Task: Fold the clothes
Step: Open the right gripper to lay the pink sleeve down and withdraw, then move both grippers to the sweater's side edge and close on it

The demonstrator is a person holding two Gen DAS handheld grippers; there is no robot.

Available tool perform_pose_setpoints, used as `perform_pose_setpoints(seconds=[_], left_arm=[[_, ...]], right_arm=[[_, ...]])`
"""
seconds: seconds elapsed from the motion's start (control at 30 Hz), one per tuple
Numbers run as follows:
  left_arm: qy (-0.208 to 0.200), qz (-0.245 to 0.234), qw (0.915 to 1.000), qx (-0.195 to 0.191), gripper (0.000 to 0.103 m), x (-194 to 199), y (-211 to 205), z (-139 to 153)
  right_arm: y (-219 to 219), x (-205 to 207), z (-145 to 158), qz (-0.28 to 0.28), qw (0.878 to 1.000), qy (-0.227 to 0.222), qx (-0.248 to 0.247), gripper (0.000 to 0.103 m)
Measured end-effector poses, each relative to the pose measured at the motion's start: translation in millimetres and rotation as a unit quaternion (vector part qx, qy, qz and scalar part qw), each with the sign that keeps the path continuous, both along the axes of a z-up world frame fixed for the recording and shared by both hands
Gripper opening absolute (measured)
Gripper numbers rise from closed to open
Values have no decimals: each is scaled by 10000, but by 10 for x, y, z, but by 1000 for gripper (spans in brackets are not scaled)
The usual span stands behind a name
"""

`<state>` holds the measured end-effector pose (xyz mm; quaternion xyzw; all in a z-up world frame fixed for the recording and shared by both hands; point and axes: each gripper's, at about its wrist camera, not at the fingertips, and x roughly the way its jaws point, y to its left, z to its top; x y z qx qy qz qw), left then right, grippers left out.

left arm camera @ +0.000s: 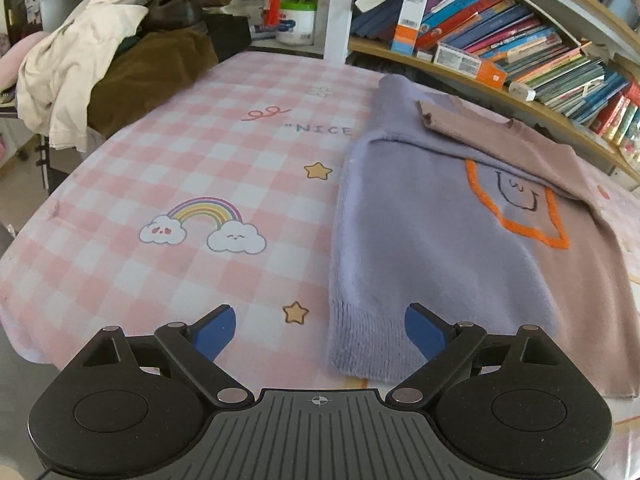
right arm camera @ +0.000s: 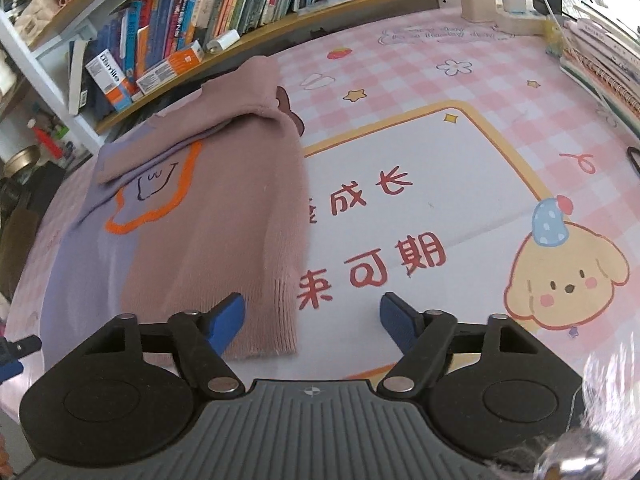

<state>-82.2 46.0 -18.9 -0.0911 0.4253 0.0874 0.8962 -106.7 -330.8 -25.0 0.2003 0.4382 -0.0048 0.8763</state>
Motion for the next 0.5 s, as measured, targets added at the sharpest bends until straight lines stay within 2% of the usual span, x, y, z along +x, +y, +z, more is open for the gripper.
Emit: perform_pose_setpoints(seconds=[0.13, 0.27, 0.5], left_arm=[[5, -24, 10000, -16, 94, 93, 48, -22], [14, -21, 10000, -46, 92, 182, 94, -41], [152, -172, 9997, -82, 71, 348, 64, -99]], right_arm=[[42, 94, -21, -3, 10000, 47, -13, 55], [69, 171, -33, -15, 10000, 62, -25, 49], [145, 291, -55, 51, 9999, 101, 16, 28]])
